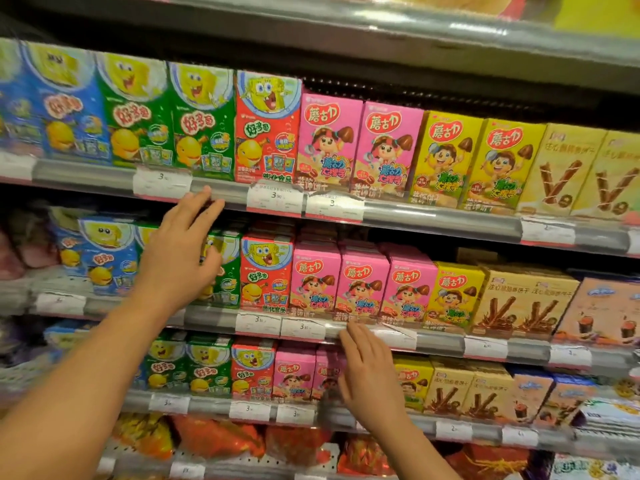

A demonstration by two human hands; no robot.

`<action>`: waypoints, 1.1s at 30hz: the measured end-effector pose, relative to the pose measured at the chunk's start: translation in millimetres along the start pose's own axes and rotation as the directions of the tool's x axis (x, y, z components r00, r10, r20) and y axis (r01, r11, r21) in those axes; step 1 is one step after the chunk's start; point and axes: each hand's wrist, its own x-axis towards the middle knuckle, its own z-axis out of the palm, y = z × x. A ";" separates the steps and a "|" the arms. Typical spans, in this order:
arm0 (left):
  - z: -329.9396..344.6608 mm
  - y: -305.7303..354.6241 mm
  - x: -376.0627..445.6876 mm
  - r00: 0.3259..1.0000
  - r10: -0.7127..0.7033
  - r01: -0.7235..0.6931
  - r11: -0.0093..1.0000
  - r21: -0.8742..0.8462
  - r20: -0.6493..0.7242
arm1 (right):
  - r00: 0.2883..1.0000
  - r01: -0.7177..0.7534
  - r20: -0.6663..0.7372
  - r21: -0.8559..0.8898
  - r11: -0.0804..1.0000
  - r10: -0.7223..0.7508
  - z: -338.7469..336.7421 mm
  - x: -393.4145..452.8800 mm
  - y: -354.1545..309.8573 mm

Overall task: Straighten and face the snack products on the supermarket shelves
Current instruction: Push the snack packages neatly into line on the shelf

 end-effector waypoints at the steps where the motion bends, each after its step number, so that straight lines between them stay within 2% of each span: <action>1: -1.6 -4.0 -3.3 1.000 0.025 -0.025 0.999 -0.027 -0.010 | 1.000 -0.009 0.012 -0.016 1.000 0.009 1.6 -1.2 -2.3; 4: -3.9 -26.7 -28.8 0.997 0.072 -0.074 0.995 -0.062 -0.033 | 0.996 -0.075 0.037 -0.037 0.997 0.076 5.9 -2.9 -16.1; 8: 13.2 -78.9 -79.8 0.999 0.025 -0.027 0.994 -0.102 -0.019 | 0.975 -0.208 0.066 -0.051 0.977 0.211 10.4 1.4 -45.0; 12: 51.2 -137.4 -119.7 0.993 -0.050 0.063 0.990 -0.123 0.106 | 0.943 -0.310 0.102 -0.082 0.947 0.317 5.0 7.6 -60.9; 14: 73.3 -168.9 -137.2 0.978 -0.086 0.114 0.983 -0.143 0.191 | 0.923 -0.341 0.164 -0.069 0.937 0.348 -3.5 9.2 -67.2; 16: 94.2 -197.9 -150.2 0.971 -0.107 0.137 0.982 -0.129 0.213 | 0.901 -0.374 0.212 -0.068 0.925 0.380 -15.3 12.3 -76.6; 19: 105.7 -216.5 -153.8 0.936 -0.154 0.200 0.972 -0.120 0.315 | 0.870 -0.406 0.269 -0.088 0.910 0.414 -26.9 18.4 -88.5; 22: 99.6 -213.4 -155.2 0.936 -0.140 0.192 0.972 -0.134 0.323 | 0.847 -0.423 0.315 -0.087 0.902 0.428 -39.6 22.4 -98.2; 25: 90.9 -209.8 -155.7 0.924 -0.106 0.169 0.975 -0.145 0.367 | 0.881 -0.370 0.285 -0.080 0.925 0.377 -55.5 27.4 -117.0; 27: 91.0 -209.8 -158.1 0.945 -0.046 0.089 0.989 -0.117 0.324 | 0.913 -0.311 0.262 -0.052 0.949 0.314 -62.5 31.2 -135.6; 30: 89.3 -214.0 -159.7 0.952 -0.045 0.069 0.995 -0.071 0.303 | 0.953 -0.194 0.240 0.006 0.981 0.187 -55.7 42.1 -162.3; 33: 78.7 -212.9 -160.5 0.923 -0.023 0.047 0.997 -0.054 0.383 | 0.977 -0.043 0.211 0.096 0.995 0.022 -34.0 54.9 -190.1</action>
